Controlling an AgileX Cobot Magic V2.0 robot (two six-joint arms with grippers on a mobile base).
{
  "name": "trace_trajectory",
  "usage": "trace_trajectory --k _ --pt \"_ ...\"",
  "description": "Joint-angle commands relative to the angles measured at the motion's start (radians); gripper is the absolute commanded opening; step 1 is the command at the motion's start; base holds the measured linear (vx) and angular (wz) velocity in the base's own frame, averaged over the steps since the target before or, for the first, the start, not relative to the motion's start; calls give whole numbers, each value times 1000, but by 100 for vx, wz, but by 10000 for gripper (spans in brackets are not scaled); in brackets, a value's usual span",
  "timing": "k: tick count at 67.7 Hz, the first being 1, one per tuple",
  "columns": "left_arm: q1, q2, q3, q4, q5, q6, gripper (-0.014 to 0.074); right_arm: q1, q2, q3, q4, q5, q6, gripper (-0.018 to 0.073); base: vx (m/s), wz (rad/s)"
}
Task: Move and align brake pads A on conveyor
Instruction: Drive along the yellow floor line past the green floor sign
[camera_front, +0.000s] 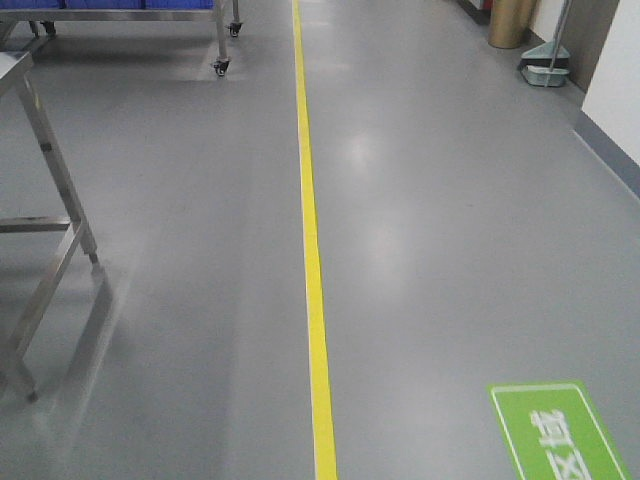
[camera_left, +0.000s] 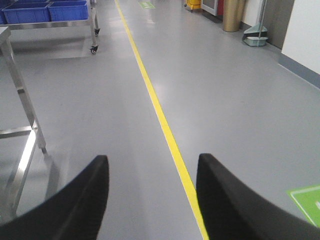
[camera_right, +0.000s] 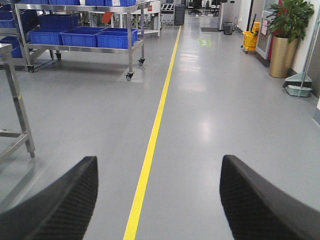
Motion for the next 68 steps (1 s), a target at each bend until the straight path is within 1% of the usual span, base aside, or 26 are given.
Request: trace_trajectory --k 1,39,68 --pt "-4 11 -24 -3 -70 -2 391 0 15 -27 -6 -75 -10 488 73 3" --pt "-4 11 -24 -3 -70 -2 391 0 15 -27 -6 -75 -10 488 73 6" --pt "-4 11 -24 -3 -70 -2 391 0 15 -27 -6 -75 -10 488 69 -2"
